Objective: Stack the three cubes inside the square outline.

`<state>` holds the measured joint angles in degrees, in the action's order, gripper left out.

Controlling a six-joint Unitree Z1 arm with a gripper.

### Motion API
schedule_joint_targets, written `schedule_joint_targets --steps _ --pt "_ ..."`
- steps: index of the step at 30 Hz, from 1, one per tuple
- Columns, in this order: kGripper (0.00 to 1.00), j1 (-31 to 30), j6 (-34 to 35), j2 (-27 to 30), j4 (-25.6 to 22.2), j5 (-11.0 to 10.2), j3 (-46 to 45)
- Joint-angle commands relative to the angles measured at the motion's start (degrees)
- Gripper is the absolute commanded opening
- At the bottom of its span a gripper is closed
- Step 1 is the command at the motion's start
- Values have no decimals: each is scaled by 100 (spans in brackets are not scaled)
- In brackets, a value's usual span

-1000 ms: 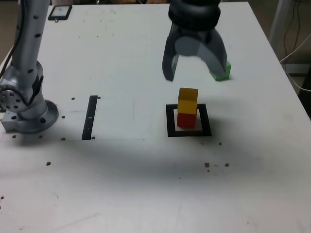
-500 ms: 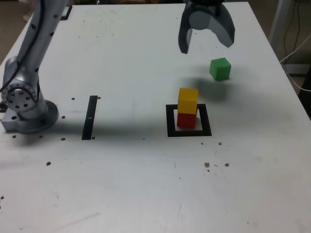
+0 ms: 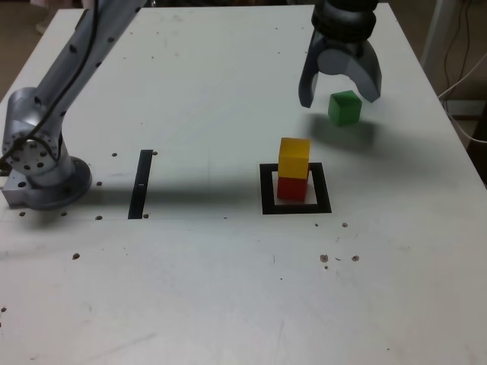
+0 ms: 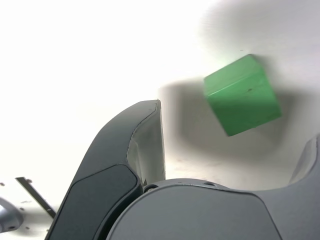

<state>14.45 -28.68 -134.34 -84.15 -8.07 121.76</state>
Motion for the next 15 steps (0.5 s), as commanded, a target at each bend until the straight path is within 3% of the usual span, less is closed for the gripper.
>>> schedule_joint_targets --steps 1,15 --pt "97 -15 11 -88 31 -5 45" --pt "91 -45 87 -571 171 -33 407"
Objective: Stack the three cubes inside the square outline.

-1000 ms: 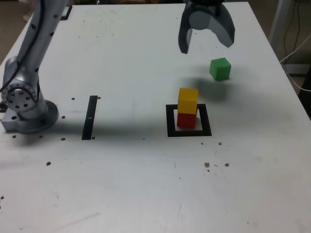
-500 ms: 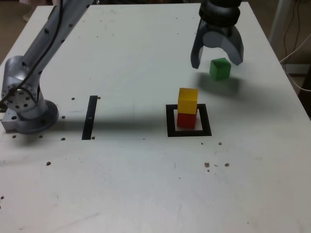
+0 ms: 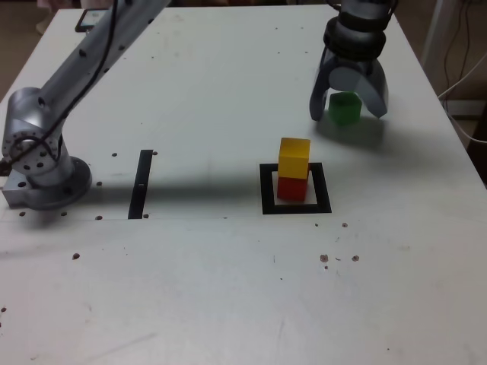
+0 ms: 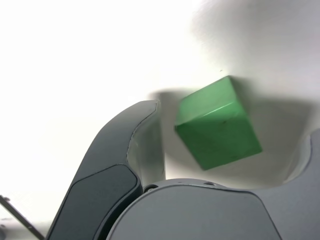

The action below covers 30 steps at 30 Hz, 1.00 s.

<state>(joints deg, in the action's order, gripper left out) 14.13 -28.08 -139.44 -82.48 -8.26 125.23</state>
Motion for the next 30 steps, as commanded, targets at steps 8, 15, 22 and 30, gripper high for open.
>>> schedule_joint_targets --steps 8,15,22,30 --pt "64 0 142 -95 -81 -11 232" --pt "37 0 210 -91 -68 7 158" --pt "28 -1 224 -92 -21 139 103" --pt "20 -5 241 -56 -28 75 15"
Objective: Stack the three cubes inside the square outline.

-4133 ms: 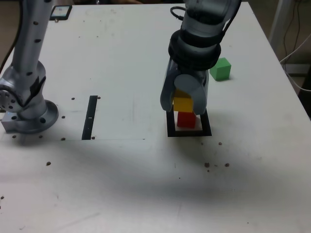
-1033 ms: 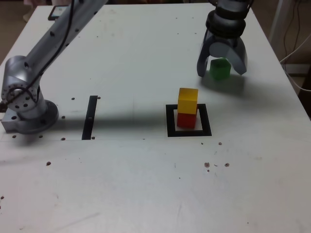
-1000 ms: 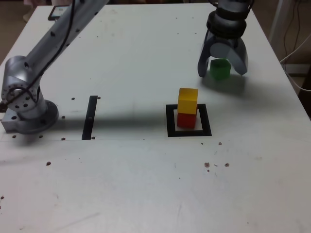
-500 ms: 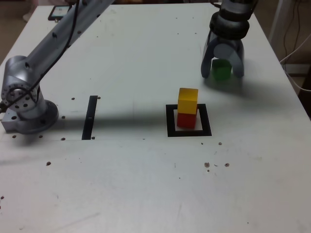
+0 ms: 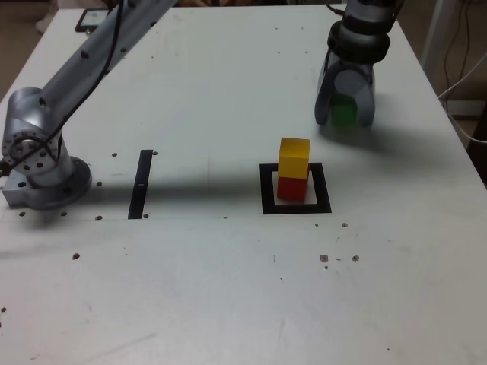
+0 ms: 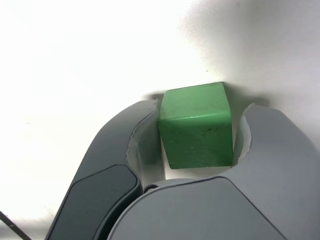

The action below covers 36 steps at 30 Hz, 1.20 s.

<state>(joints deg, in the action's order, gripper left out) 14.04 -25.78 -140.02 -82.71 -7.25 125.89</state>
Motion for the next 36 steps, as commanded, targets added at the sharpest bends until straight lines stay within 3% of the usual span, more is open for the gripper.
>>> schedule_joint_targets --steps 1,8,16,27,36 --pt "19 2 12 18 -11 -46 -64" --pt "15 -34 3 225 -136 -202 -105" --pt "15 -256 51 814 -603 -142 -51" --pt "15 -1067 653 2076 -801 112 -952" --pt "16 -1953 1367 2701 -762 529 -1815"
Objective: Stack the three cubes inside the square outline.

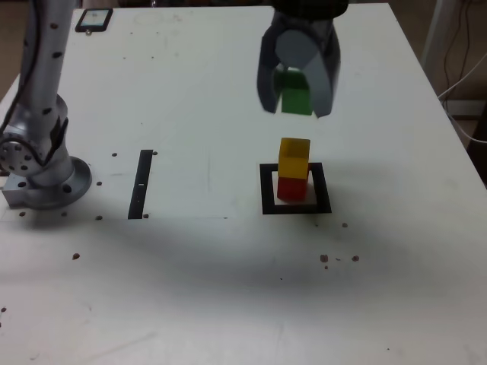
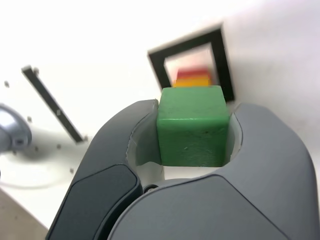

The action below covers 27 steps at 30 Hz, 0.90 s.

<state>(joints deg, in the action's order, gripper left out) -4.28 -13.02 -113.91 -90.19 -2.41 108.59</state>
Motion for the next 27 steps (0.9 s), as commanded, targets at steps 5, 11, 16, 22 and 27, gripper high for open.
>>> schedule_joint_targets --steps 5,11,16,22,27 --pt "16 -562 420 168 101 95 -351" --pt "18 -750 578 147 279 38 -520" --pt "18 -650 481 65 400 -35 -632" --pt "19 -462 290 -2 563 -13 -707" --pt "21 -370 188 -19 697 6 -757"
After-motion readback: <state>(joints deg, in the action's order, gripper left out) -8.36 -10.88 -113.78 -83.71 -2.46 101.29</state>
